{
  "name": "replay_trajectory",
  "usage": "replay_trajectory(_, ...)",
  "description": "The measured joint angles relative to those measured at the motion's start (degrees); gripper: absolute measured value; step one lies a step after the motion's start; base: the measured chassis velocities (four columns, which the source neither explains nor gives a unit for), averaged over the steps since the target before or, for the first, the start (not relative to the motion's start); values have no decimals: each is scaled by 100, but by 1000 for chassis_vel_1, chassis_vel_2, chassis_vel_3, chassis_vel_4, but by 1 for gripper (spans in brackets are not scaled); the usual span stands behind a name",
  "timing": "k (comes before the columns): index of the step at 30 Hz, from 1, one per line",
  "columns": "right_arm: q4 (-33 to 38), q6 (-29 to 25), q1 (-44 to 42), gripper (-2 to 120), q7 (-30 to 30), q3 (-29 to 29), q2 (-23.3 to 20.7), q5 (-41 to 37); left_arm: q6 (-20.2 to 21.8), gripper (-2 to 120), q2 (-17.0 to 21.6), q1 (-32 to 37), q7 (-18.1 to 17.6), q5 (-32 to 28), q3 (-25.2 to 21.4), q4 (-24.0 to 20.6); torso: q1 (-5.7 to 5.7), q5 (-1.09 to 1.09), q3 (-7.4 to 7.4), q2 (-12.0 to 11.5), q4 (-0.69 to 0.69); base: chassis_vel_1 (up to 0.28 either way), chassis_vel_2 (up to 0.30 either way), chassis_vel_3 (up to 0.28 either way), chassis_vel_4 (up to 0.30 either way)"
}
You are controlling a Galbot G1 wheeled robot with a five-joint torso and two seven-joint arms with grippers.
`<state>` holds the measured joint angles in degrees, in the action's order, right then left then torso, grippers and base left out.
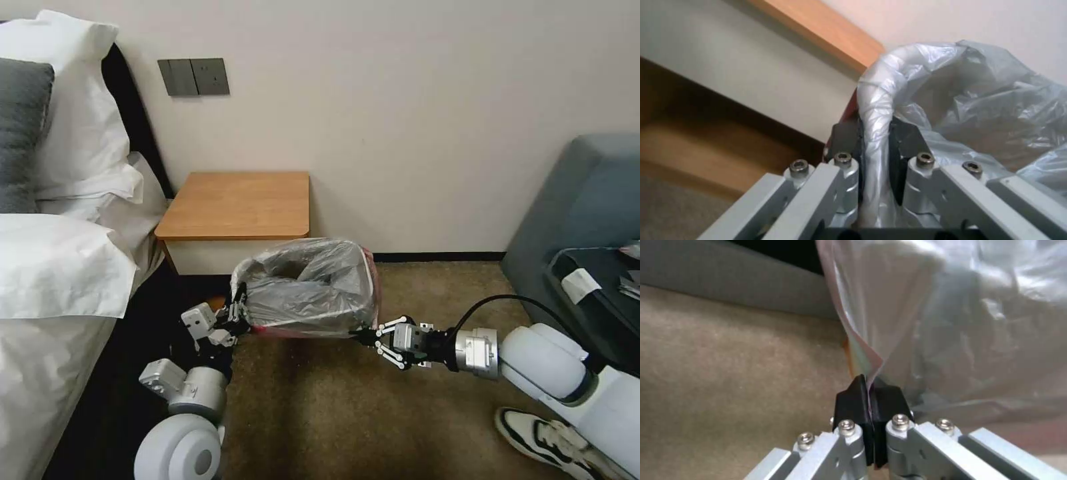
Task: Pick up the garbage bag from the table and place it over the trash can.
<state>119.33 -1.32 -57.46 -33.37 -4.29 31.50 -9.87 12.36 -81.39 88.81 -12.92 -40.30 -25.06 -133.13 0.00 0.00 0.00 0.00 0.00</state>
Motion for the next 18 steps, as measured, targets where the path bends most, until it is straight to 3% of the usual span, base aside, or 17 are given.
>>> replay_trajectory(4,-38,-78,-33,-1,51,-29,54,157,161,8,-12,4,-82,-123,-13,-77,0,0,0,0,0,0,0,0,0)
replay_trajectory(6,23,-137,-108,14,109,-100,103,270,210,8,-18,-25,-187,-168,-29,-78,0,0,0,0,0,0,0,0,0)
replay_trajectory(8,71,-157,-153,15,130,-137,121,282,221,8,-22,-32,-217,-191,-32,-78,0,0,0,0,0,0,0,0,0)
replay_trajectory(10,264,-274,-353,26,144,-325,174,290,303,8,-52,-75,-358,-296,-44,-70,0,0,0,0,0,0,0,0,0)
replay_trajectory(12,264,-274,-353,26,144,-325,174,290,303,8,-52,-75,-358,-296,-44,-70,0,0,0,0,0,0,0,0,0)
replay_trajectory(14,745,-452,-615,43,-33,-504,166,272,352,8,-125,-152,-525,-247,-105,86,0,-1,0,0,-1,0,0,0,0)
replay_trajectory(16,827,-464,-636,44,-63,-511,166,233,352,8,-130,-152,-539,-220,-114,110,0,-1,0,0,0,0,0,0,0)
replay_trajectory(18,1065,-434,-759,54,-113,-566,168,-188,352,8,-139,-164,-581,-118,-132,201,0,-1,0,0,0,0,0,0,0)
